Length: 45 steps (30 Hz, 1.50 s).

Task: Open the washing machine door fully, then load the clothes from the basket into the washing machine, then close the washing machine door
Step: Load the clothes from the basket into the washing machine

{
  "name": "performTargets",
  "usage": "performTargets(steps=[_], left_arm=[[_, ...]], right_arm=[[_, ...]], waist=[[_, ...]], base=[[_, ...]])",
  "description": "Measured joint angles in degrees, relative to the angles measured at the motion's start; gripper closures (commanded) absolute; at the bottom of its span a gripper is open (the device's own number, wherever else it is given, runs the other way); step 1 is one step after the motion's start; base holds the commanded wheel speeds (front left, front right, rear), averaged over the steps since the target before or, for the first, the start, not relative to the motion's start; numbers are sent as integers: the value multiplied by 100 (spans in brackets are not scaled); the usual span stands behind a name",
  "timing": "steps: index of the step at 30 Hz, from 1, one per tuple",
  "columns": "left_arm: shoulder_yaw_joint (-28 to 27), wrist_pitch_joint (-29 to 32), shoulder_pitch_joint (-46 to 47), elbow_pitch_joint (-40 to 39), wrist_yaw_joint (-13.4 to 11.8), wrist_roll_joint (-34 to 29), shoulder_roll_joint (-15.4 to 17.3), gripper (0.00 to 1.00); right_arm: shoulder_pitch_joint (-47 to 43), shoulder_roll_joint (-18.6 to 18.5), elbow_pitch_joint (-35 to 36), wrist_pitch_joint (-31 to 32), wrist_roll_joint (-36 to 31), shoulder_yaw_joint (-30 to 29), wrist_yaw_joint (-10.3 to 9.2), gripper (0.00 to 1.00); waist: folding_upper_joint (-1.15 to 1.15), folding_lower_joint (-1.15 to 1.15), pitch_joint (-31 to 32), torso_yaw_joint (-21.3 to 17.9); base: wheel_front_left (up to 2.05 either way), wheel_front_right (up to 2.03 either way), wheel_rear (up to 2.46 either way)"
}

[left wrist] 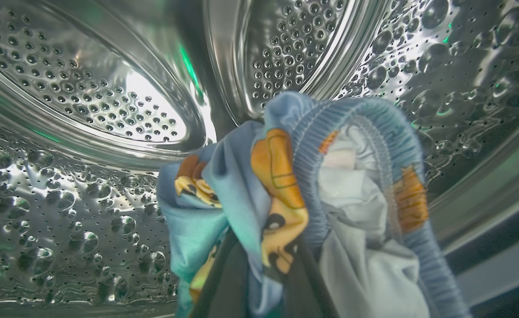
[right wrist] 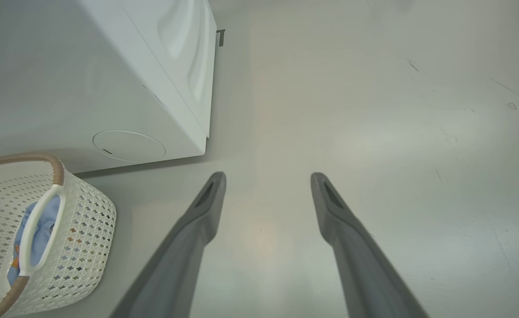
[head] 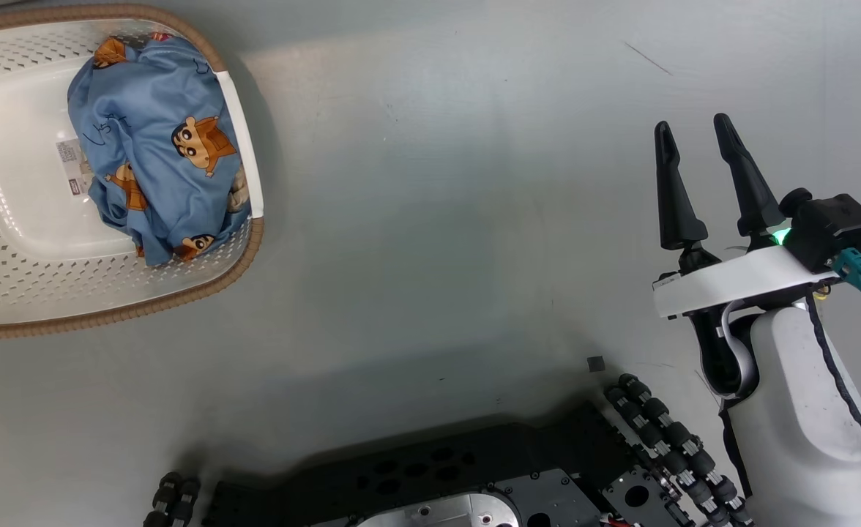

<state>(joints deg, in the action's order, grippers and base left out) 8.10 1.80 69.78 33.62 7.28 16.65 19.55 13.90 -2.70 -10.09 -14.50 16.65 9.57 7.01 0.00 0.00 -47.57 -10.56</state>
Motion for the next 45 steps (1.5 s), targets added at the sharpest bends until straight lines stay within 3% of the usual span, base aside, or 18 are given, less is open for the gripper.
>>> performTargets(steps=[13,28,35,40,41,42,45], left_arm=[[77,-1647,545,-328,0,-586,308,100],[53,-1659,536,-299,-234,-855,297,100],[-88,-1659,557,-928,-320,-916,297,100],[-152,-1658,477,-583,-334,-795,185,100],[-191,-1661,441,-445,-334,-748,131,54],[-224,-1657,386,-323,-334,-673,92,0],[-232,-1657,254,-154,-334,-645,83,0]], right_arm=[[102,10,-14,0,9,57,0,0],[110,10,-60,0,89,36,0,0],[115,11,-60,0,142,44,0,0],[119,11,-100,0,151,51,0,0],[119,11,-110,0,151,51,0,0],[119,13,-111,0,151,56,0,0],[121,13,-126,0,151,56,0,0]], waist=[[0,0,-78,8],[0,0,-13,45],[0,0,-11,44],[0,0,-7,53],[0,0,-3,56],[0,0,1,60],[0,0,16,74]], base=[[0,0,0],[0,0,0],[0,0,0],[0,0,0],[0,0,0],[0,0,0],[0,0,0]])
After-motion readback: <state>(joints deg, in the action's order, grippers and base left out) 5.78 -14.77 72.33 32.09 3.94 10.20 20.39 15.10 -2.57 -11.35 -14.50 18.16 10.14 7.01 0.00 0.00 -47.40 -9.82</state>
